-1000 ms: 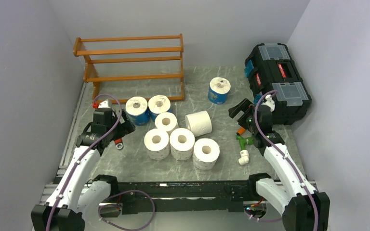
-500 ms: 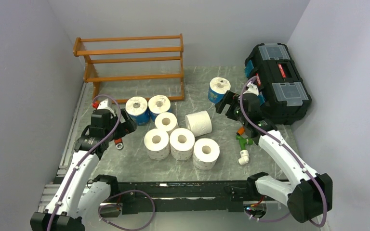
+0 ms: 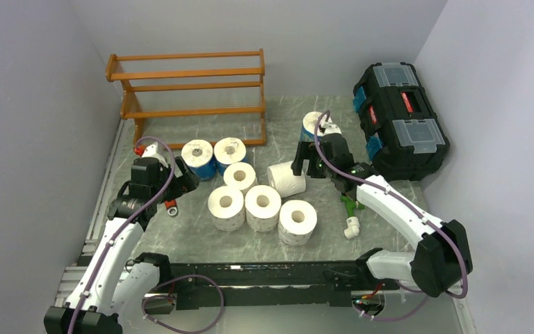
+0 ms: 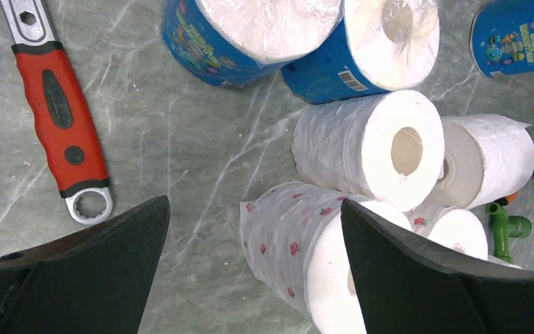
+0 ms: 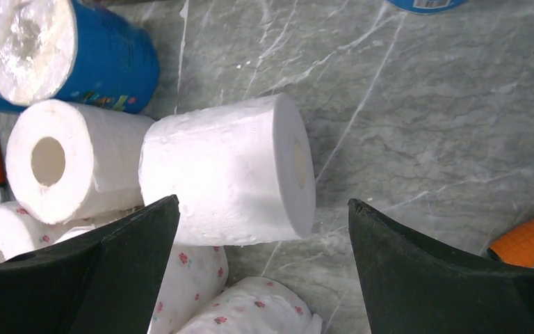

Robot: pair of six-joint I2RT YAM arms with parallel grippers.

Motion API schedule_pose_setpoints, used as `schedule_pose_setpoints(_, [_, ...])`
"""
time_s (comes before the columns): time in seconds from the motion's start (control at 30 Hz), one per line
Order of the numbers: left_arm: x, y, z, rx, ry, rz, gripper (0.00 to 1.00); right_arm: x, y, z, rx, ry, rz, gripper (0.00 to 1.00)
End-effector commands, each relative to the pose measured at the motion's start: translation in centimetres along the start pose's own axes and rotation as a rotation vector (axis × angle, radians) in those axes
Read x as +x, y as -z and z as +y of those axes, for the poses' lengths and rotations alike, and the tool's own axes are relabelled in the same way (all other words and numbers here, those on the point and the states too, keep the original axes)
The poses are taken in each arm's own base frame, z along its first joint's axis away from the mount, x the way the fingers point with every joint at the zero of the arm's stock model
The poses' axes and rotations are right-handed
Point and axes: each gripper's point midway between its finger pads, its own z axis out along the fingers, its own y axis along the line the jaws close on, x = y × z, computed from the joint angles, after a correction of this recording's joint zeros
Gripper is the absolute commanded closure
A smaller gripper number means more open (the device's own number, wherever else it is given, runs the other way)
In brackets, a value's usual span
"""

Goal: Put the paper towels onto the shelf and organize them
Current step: Adjust the paper towel at the center of the board.

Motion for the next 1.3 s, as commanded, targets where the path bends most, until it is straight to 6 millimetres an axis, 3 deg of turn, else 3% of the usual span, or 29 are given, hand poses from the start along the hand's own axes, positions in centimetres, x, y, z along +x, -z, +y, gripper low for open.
schedule_pose_setpoints(0.0, [-0.2, -0.2, -0.7, 0.041, 0.001, -0.008, 0.01, -2.2, 0.6, 2.2, -0.005, 0.097, -0.065, 0.07])
schedule_pose_setpoints(0.43, [0.5, -0.6, -0.9, 0.057, 0.009, 0.022, 0.01, -0.3, -0.7, 5.4, 0.162, 0.386, -0.037, 0.07])
schedule_pose_setpoints(0.97, [0.7, -0.6, -0.7, 0.051, 0.015, 0.026, 0.01, 0.7, -1.6, 8.4, 0.126, 0.469, -0.031, 0.06])
schedule_pose_setpoints(1.27, [1.0, -0.8, -0.7, 0.054, 0.016, 0.041, 0.01, 2.4, -2.8, 7.9, 0.153, 0.504, 0.032, 0.08])
